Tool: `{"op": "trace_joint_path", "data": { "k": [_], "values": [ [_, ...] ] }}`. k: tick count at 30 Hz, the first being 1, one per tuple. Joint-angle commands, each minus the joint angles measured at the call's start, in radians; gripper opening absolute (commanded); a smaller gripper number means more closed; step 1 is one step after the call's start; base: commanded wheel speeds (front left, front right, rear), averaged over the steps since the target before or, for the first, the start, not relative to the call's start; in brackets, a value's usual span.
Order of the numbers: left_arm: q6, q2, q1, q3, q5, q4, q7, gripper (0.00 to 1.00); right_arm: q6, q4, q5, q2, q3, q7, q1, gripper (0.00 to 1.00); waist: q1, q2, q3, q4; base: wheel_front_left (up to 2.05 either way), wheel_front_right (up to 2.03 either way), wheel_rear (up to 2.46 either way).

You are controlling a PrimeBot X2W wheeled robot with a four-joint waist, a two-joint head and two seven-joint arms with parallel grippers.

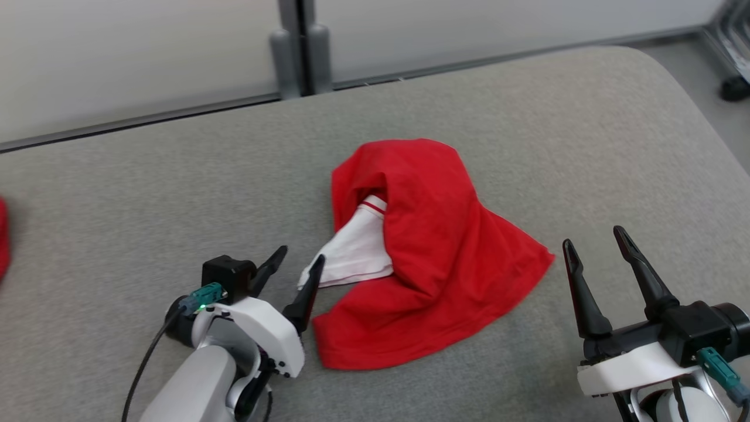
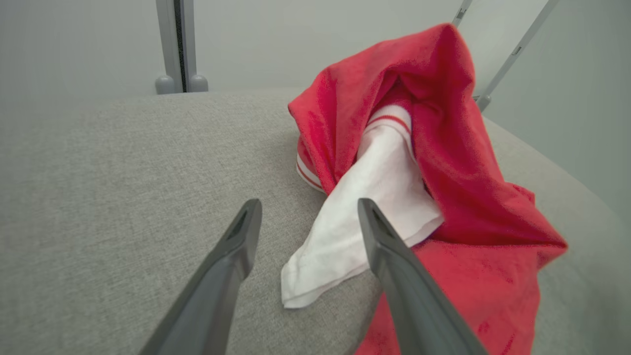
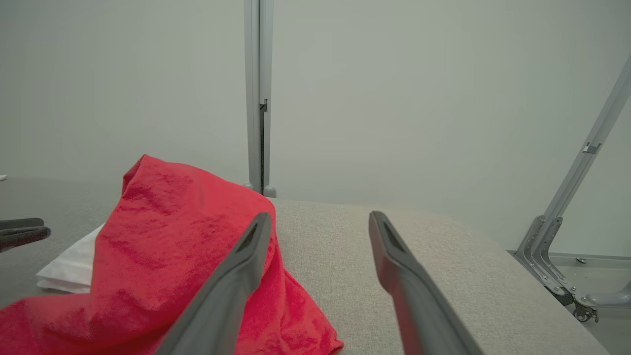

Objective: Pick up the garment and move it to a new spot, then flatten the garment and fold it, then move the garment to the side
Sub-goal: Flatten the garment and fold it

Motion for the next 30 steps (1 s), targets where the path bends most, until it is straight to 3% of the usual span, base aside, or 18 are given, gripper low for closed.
{"op": "trace_joint_path", "data": {
  "k": [1, 5, 6, 7, 8, 16, 19, 24, 30],
  "values": [
    [0.000, 0.017, -0.027, -0.011, 0.001, 0.039, -0.001, 1.00, 0.000, 0.001, 0.008, -0.003, -0.005, -0.005, -0.007, 1.00, 0.0000, 0.0000, 0.060, -0.069, 0.00, 0.00, 0.00],
    [0.000, 0.029, -0.046, -0.071, -0.065, 0.099, 0.025, 1.00, 0.000, 0.003, 0.025, -0.002, -0.019, -0.005, -0.003, 1.00, 0.0000, 0.0000, 0.081, -0.104, 0.00, 0.00, 0.00],
    [0.000, 0.039, -0.046, -0.088, -0.083, 0.108, 0.036, 0.47, 0.000, 0.002, 0.029, -0.002, -0.020, -0.005, 0.001, 1.00, 0.0000, 0.0000, 0.082, -0.108, 0.00, 0.00, 0.00],
    [0.000, 0.048, -0.042, -0.105, -0.100, 0.112, 0.043, 0.20, 0.000, 0.001, 0.030, -0.002, -0.020, -0.005, 0.005, 1.00, 0.0000, 0.0000, 0.082, -0.110, 0.00, 0.00, 0.00],
    [0.000, 0.053, -0.036, -0.122, -0.119, 0.109, 0.044, 0.00, 0.000, 0.002, 0.033, -0.002, -0.021, -0.005, 0.007, 1.00, 0.0000, 0.0000, 0.081, -0.111, 0.00, 0.00, 0.00],
    [0.001, 0.122, -0.084, -0.081, -0.190, -0.041, -0.086, 0.00, 0.000, 0.006, 0.044, -0.002, -0.029, -0.005, 0.016, 1.00, 0.0000, 0.0000, 0.047, -0.063, 0.00, 0.00, 0.00],
    [0.026, 0.153, -0.106, -0.027, -0.182, -0.142, -0.107, 0.00, 0.000, 0.007, 0.038, -0.002, -0.022, -0.005, 0.015, 1.00, 0.0000, 0.0000, 0.028, -0.035, 0.00, 0.00, 0.00],
    [0.067, 0.216, -0.162, 0.059, -0.170, -0.339, -0.114, 0.00, 0.000, 0.010, 0.029, -0.002, -0.012, -0.005, 0.007, 1.00, 0.0000, 0.0000, 0.001, 0.001, 0.00, 0.00, 0.00],
    [0.086, 0.291, -0.244, 0.114, -0.180, -0.466, -0.052, 0.00, 0.000, 0.015, 0.025, -0.003, 0.006, -0.005, -0.004, 1.00, 0.0000, 0.0000, -0.018, 0.014, 0.00, 0.00, 0.00]
  ]
}}
